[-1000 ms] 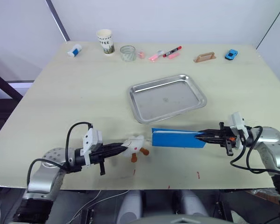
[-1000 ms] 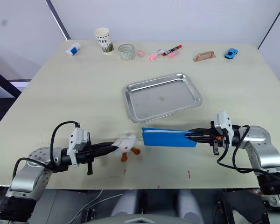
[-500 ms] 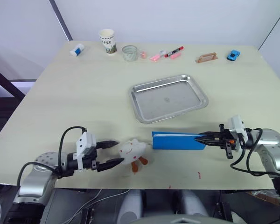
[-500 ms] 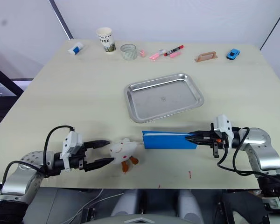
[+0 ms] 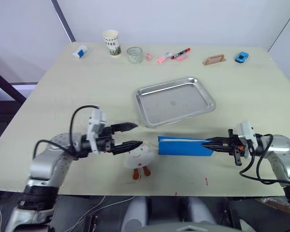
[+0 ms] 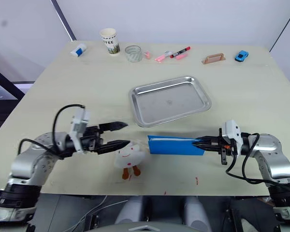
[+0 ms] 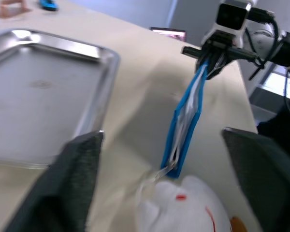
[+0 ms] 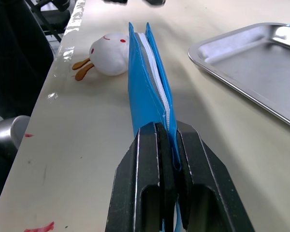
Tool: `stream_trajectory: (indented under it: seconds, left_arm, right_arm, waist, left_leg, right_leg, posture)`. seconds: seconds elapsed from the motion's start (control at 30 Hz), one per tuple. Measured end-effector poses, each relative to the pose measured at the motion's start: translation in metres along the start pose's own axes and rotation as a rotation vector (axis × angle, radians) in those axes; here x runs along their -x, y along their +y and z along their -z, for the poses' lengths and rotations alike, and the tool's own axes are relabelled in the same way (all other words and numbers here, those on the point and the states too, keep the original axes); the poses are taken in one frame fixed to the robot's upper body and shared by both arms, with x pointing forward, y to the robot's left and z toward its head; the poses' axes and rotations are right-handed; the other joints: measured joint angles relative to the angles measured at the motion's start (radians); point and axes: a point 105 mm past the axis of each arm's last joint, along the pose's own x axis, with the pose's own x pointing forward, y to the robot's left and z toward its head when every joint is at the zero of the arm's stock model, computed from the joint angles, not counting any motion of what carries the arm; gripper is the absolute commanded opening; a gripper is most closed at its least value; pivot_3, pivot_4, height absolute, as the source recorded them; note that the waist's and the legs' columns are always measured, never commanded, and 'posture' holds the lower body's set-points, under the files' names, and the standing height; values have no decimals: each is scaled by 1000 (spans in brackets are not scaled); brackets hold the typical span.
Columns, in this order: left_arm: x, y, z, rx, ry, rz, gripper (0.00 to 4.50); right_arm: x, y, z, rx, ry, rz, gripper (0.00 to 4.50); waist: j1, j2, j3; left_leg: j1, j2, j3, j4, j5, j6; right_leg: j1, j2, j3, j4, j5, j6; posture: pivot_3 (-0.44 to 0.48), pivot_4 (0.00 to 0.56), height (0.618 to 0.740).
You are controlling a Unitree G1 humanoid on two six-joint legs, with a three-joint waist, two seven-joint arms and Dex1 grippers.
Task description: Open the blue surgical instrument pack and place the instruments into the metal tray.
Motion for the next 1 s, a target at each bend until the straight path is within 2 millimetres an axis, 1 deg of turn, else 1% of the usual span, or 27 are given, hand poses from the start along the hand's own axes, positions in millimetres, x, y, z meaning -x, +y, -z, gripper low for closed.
stream_trajectory:
  seconds: [0.2, 0.4, 0.53, 0.6, 0.63, 0.67, 0.7, 0.77, 0.8, 1.0]
  left_arm:
    - [-23, 3, 4, -39, -2, 55, 2907]
    - [-33, 3, 12, -39, 5, 85, 2907]
    - [-36, 8, 11, -50, -4, 82, 2907]
    - [-37, 8, 11, -48, -10, 83, 2374]
    - [-37, 8, 11, -47, -14, 86, 2241]
    - [-39, 8, 12, -45, -19, 90, 1698]
    - [-40, 7, 12, -44, -22, 93, 1319]
    - [-42, 6, 11, -44, -29, 106, 397]
    - [-45, 5, 10, -44, -34, 115, 49]
    - [-48, 3, 10, -44, -39, 136, 49]
  right_arm:
    - [0, 1, -1, 6, 1, -3, 0]
    - [0, 1, -3, 16, 7, -5, 0]
    - [0, 0, -2, 16, 10, 3, 0]
    - [0, 0, -2, 17, 11, 7, 0]
    - [1, 0, -2, 17, 11, 7, 0]
    - [1, -1, -3, 18, 11, 8, 0]
    - [1, -1, -3, 18, 11, 9, 0]
    - [1, -1, -2, 17, 12, 11, 0]
    - [0, -1, -3, 18, 12, 9, 0]
    - [0, 0, -2, 17, 13, 8, 0]
  waist:
    - [0, 0, 0]
    - [1, 0, 0]
    - [1, 0, 0]
    - [1, 0, 0]
    - [2, 0, 0]
    - [2, 0, 0]
    - [2, 0, 0]
    - [2, 0, 0]
    - [2, 0, 0]
    - [0, 0, 0]
  left_leg:
    - [0, 0, 0, 0, 0, 0]
    - [0, 0, 0, 1, 0, 0]
    - [0, 0, 0, 1, 0, 0]
    - [-1, 0, 0, 1, 0, 0]
    - [-1, 0, 0, 1, 0, 0]
    - [-1, 0, -1, 1, 0, 0]
    - [-1, 0, -1, 1, 0, 0]
    - [-1, 0, -1, 1, 0, 0]
    - [-1, 0, -1, 1, 0, 0]
    - [-1, 0, -1, 1, 0, 0]
  right_leg:
    - [0, 0, 0, 0, 0, 0]
    - [0, 0, 0, 0, 0, 0]
    - [0, 0, 0, 0, 0, 0]
    - [0, 0, 0, 0, 0, 0]
    - [0, 0, 0, 0, 0, 0]
    - [0, 0, 0, 0, 0, 0]
    - [0, 0, 0, 0, 0, 0]
    - [0, 0, 0, 0, 0, 0]
    - [0, 0, 0, 0, 0, 0]
    - [0, 0, 0, 0, 0, 0]
  posture:
    - [0, 150, 740]
    - [0, 150, 740]
    - [0, 150, 740]
    - [0, 150, 740]
    - [0, 150, 740]
    - [0, 150, 740]
    - [0, 150, 740]
    - [0, 150, 740]
    - [0, 150, 740]
    - [0, 150, 740]
